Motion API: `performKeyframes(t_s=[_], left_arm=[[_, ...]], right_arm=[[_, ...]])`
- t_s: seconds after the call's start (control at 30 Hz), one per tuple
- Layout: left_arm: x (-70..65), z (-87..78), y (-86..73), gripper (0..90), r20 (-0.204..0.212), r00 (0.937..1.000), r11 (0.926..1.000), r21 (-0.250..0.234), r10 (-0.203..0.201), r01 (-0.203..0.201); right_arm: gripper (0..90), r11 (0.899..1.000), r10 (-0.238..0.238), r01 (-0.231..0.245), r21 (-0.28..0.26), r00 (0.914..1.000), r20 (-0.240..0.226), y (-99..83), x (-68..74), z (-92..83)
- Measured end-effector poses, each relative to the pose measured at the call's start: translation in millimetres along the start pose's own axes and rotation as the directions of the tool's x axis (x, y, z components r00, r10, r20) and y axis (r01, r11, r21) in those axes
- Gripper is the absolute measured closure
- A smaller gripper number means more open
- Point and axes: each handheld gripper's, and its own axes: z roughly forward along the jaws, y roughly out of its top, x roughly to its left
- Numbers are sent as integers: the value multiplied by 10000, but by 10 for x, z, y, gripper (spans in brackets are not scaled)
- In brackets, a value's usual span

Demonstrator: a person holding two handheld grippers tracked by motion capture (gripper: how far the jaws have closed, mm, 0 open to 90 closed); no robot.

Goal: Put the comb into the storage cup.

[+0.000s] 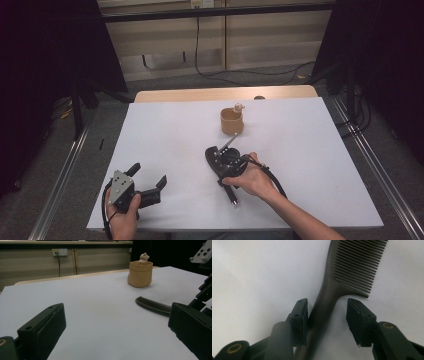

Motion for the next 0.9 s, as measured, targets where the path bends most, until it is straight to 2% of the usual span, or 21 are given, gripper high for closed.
performKeyframes(t_s=[0.17, 0.27, 0.33, 0.4, 0.53, 0.9], left_arm=[[1, 5, 0, 16, -12, 10000, 10000, -13, -24, 24], [-3, 7, -1, 16, 10, 10000, 10000, 14, -7, 7], [-6, 9, 0, 16, -5, 10000, 10000, 10, 26, -26], [-6, 12, 1, 16, 11, 10000, 10000, 9, 14, -14], [-4, 18, -1, 16, 13, 10000, 10000, 47, 2, -2], [6, 8, 1, 16, 21, 10000, 10000, 4, 5, -5]], right_arm=[[555, 9998, -66, 62, 201, 9998, 199, 25, 19, 8], [624, 9997, -183, 177, 138, 9989, 435, 13, 16, 9], [692, 9999, -95, 89, 113, 9985, 537, 10, -5, 5], [715, 10000, 17, -20, 96, 9994, 344, 13, -46, 3], [724, 9998, -183, 179, 91, 9987, 484, 12, -35, 5], [729, 9994, -295, 284, 198, 9980, 566, 27, -19, -2]])
